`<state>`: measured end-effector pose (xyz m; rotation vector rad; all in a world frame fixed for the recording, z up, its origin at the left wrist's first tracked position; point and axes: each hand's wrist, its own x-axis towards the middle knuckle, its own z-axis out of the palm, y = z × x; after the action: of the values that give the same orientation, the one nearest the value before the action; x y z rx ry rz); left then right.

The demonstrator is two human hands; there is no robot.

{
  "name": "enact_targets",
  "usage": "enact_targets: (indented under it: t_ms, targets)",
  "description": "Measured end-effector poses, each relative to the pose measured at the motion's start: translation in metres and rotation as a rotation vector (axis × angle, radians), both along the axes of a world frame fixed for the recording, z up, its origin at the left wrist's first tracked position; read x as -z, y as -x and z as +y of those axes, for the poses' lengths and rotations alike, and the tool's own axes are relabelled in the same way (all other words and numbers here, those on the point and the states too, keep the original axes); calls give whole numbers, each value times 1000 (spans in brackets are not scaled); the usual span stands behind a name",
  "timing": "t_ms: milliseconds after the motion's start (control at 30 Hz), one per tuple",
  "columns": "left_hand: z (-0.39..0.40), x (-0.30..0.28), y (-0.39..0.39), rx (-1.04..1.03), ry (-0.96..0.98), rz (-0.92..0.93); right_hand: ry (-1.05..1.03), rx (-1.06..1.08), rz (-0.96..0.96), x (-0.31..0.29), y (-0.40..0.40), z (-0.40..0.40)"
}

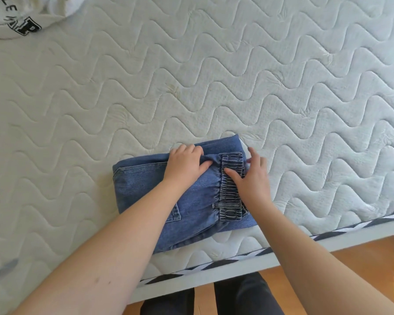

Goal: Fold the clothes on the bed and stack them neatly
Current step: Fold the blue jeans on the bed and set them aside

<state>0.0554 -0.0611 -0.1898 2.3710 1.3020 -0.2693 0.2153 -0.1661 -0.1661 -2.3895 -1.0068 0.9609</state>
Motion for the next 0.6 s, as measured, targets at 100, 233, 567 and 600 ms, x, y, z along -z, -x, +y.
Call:
enact_targets:
  t_ms: [100,233,567,600]
  targets:
    - [-4,-5,2,-59,2,-96,-63,-134,-197,-8,8,3]
    - [-20,-27,23,-201,-87,-408,-210,-204,-328,-19,40,3]
    - [-92,-2,94,-124,-210,-114,-48,-489,-449,27,64,-12]
    - [-97,5,98,-91,-209,-78,-41,-492,-452,31,62,-13]
